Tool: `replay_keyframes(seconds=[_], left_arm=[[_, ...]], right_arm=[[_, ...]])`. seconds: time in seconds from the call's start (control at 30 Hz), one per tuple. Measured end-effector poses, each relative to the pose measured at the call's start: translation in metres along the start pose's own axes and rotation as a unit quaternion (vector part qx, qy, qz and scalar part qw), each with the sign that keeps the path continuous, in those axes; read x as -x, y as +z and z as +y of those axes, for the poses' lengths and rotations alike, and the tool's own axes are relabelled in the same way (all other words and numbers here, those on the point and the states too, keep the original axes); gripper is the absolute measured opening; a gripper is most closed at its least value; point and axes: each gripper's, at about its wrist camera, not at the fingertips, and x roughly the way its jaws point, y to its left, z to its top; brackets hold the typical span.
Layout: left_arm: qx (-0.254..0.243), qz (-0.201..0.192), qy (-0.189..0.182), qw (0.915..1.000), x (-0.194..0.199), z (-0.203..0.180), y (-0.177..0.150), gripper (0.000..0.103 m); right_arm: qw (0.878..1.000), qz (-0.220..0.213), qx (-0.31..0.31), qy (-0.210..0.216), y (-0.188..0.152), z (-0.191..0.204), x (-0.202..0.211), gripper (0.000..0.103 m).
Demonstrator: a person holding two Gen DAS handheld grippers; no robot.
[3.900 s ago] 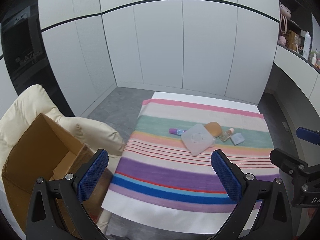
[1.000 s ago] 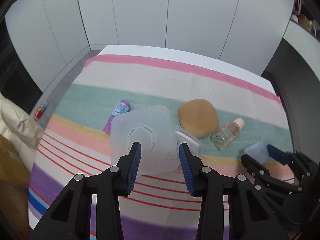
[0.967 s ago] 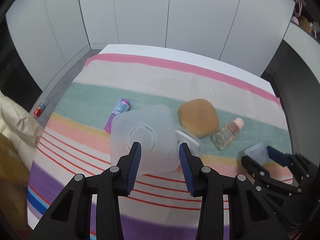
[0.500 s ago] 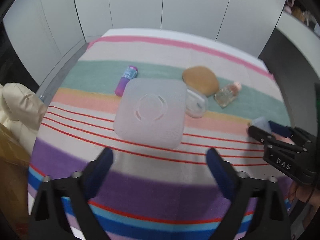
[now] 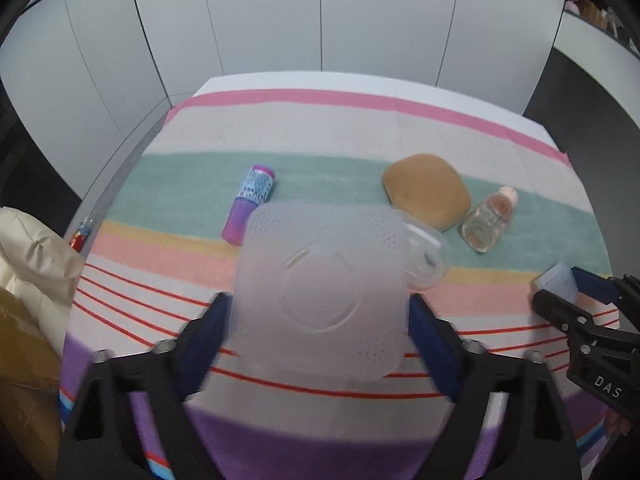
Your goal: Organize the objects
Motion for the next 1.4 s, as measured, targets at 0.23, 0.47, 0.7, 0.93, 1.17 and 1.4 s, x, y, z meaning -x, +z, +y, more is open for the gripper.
replay_keyframes(seconds=[0.23,0.47,0.7,0.93,1.17,1.4], left_arm=[[-0.004,0.009,-0.005,0.9999,0.018,-0.004,-0.003,0.083],[0.002,-0.006,-0.016,0.9999,0.071,-0.003,0.003,0.083],[-0.007,-0.035,-0.016,0.9992,0.135,-0.001,0.008,0.083],[-0.007,-0.06,-0.018,0.998,0.196,0.001,-0.003,0.083],[-0.005,-0.093,-0.028,0.9953,0.245,0.008,-0.027,0.083],[0.004,-0.118,-0.036,0.9924,0.268,0.021,-0.032,0.083]], right_arm=[[1.0,-0.004,0.004,-0.005,0.001,0.004,0.015,0.06],[1.0,-0.015,-0.001,-0.004,0.006,0.009,0.053,0.06],[0.999,-0.038,0.003,-0.001,0.007,0.026,0.106,0.06],[0.998,-0.056,0.004,0.004,-0.002,0.039,0.164,0.06],[0.998,-0.066,-0.003,0.005,-0.023,0.039,0.215,0.06],[0.996,-0.087,0.0,0.011,-0.035,0.036,0.247,0.06]])
